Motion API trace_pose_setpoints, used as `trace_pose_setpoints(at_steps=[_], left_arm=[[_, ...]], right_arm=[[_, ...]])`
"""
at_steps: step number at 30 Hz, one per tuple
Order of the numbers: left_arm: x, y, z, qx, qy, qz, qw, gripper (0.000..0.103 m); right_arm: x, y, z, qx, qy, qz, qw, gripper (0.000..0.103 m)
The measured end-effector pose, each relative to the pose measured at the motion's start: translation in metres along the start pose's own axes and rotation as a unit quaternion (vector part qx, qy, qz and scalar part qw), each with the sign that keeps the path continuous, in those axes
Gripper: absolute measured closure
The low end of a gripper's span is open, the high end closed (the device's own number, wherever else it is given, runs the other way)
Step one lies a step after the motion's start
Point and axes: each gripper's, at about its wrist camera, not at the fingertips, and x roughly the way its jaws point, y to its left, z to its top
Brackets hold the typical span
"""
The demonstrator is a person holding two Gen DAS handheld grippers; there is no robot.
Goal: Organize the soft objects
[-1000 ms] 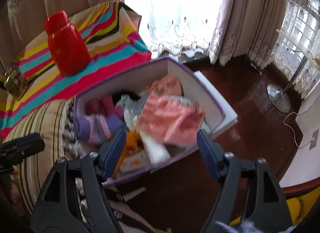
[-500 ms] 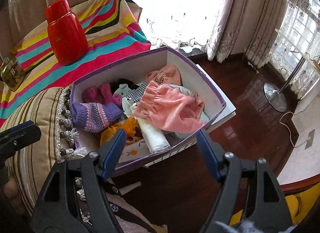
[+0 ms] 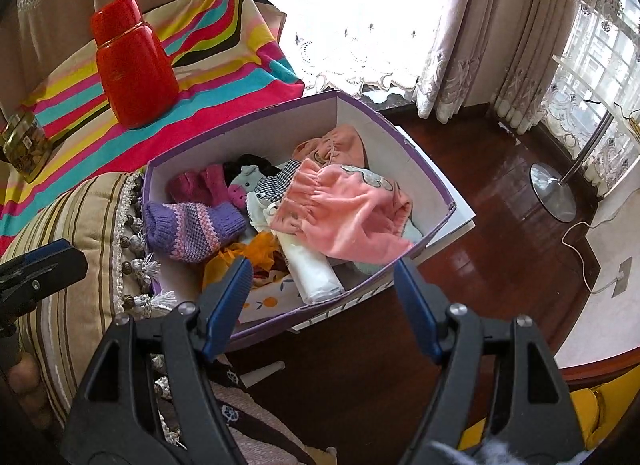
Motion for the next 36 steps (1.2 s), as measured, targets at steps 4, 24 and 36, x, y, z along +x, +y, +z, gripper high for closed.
trace_pose_setpoints(at_steps=[4,24,36], left_arm=[[0.0003,-0.0003,0.0001,0.001,0.0,0.001,1.0,0.003],[0.0024,-0.0014,0.0005,0.003,0.002,0.009,1.0,0.002],[0.0024,-0.0015,0.0004,0.003,0.002,0.009,0.9999,0.002]], right_arm=[[0.0003,0.0004,-0.0011,0.002,0.002,0.0,1.0,0.027],[0.0004,0.0,-0.0038,0.004,0.005,0.002,1.0,0.027],[0.002,-0.0007,-0.0053,0.006,0.007,0.003,1.0,0.027]])
